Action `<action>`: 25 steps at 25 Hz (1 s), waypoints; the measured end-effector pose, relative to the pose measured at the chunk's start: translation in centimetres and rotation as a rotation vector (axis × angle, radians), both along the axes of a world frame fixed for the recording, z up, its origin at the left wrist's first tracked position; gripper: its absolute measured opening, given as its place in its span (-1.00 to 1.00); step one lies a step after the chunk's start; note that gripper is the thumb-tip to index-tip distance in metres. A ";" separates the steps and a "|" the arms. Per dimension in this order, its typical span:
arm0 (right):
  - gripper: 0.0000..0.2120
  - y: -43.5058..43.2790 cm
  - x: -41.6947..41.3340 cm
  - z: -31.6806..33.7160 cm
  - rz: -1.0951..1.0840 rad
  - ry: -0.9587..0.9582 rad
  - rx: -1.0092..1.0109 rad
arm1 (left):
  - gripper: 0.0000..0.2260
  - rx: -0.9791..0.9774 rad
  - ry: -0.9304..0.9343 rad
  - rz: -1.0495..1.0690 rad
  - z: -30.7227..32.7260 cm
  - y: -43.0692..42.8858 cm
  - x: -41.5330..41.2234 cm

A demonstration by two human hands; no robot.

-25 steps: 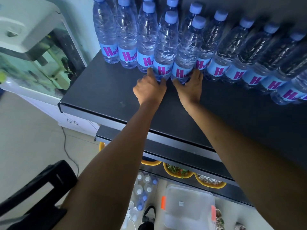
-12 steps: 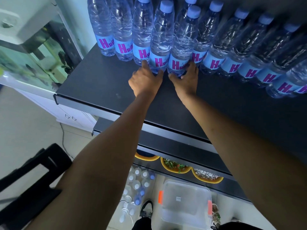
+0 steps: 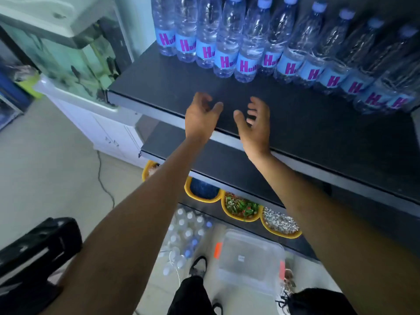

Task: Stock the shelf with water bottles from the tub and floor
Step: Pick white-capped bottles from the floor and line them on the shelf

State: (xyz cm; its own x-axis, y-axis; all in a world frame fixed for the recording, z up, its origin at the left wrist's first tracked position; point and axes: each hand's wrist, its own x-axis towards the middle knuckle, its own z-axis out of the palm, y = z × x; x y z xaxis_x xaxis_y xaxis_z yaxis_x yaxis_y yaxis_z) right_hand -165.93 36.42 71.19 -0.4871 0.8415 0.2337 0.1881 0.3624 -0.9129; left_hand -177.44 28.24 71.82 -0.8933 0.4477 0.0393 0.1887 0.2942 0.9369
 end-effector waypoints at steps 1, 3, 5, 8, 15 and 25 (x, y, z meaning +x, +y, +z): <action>-0.52 -1.4 1.1 -0.1 -0.005 0.013 0.049 | -0.77 0.045 -0.022 0.043 0.0 -1.6 1.1; -0.58 -5.0 3.9 -1.3 0.012 0.020 0.162 | -0.83 0.085 -0.048 0.139 -0.9 -6.1 3.8; -0.62 -8.6 6.8 -3.5 0.057 -0.010 0.217 | -0.83 0.079 -0.080 0.200 -2.8 -10.8 6.5; -0.66 -13.3 10.9 -8.5 0.139 -0.076 0.216 | -0.76 0.042 -0.110 0.304 -7.0 -17.6 10.2; -0.66 -18.9 21.1 -25.3 0.257 -0.476 0.084 | -0.68 -0.146 -0.204 0.363 -21.8 -27.7 18.4; -0.58 -22.0 22.2 -52.7 0.438 -0.860 0.007 | -0.61 -0.356 -0.296 0.337 -50.8 -31.0 23.1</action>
